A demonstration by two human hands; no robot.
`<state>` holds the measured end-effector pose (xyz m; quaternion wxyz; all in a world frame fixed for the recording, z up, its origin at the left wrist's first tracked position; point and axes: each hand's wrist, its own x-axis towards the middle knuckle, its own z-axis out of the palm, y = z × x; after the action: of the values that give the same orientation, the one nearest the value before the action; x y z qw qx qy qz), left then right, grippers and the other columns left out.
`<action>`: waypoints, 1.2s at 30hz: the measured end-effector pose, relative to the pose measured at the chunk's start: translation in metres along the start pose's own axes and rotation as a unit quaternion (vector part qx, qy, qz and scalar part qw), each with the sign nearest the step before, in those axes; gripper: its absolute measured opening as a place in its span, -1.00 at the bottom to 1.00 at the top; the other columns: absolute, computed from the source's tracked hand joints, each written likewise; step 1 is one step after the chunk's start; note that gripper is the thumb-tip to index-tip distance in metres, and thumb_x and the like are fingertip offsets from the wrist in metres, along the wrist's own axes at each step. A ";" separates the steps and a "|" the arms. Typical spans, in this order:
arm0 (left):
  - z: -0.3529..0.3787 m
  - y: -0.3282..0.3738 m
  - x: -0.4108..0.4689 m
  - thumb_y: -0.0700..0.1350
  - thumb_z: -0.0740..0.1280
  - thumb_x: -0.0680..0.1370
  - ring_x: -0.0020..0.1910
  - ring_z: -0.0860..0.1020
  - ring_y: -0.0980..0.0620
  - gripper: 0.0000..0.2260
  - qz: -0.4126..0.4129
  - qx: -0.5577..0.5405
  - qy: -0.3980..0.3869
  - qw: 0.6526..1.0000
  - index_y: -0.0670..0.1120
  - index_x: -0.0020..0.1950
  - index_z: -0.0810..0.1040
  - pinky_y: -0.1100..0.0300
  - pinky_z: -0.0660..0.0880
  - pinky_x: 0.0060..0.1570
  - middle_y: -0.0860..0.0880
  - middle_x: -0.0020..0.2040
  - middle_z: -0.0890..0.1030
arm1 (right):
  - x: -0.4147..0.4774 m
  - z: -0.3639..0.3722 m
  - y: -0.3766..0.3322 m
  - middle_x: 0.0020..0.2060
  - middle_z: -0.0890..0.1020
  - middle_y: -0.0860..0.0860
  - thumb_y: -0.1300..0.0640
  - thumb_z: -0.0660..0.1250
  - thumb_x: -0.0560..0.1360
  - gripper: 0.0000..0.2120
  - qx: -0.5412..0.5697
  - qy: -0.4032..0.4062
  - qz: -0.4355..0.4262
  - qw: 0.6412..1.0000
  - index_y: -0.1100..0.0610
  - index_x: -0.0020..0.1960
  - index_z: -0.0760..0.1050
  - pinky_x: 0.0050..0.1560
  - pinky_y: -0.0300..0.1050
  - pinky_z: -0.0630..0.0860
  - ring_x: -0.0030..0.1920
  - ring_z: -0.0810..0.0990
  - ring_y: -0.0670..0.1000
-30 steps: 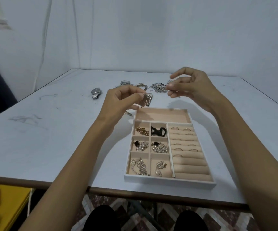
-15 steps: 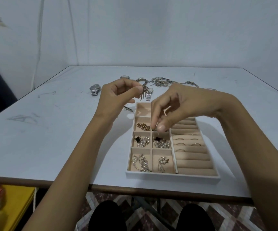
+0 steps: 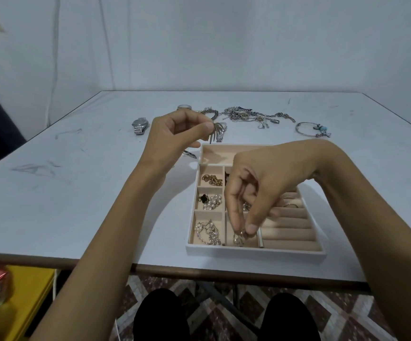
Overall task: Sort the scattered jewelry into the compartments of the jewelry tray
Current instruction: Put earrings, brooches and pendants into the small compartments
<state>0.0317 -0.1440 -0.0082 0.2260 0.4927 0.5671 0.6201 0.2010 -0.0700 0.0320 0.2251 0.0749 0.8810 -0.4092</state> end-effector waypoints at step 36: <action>-0.028 0.003 -0.092 -0.01 0.50 0.38 -0.10 0.57 0.05 -0.91 0.194 0.217 -0.219 0.931 -0.02 -0.23 0.71 0.06 0.44 -0.05 0.16 -0.21 0.65 | 0.002 -0.043 0.092 -0.01 0.67 0.06 0.12 0.42 0.47 -0.86 0.100 0.561 0.060 0.819 0.13 0.01 0.63 0.01 -0.16 0.46 0.05 0.61 -0.01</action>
<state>0.0462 -0.2353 -0.0349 0.1073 0.7533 0.5182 0.3905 0.2138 0.0225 -0.0074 -0.2931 0.3662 0.8028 -0.3682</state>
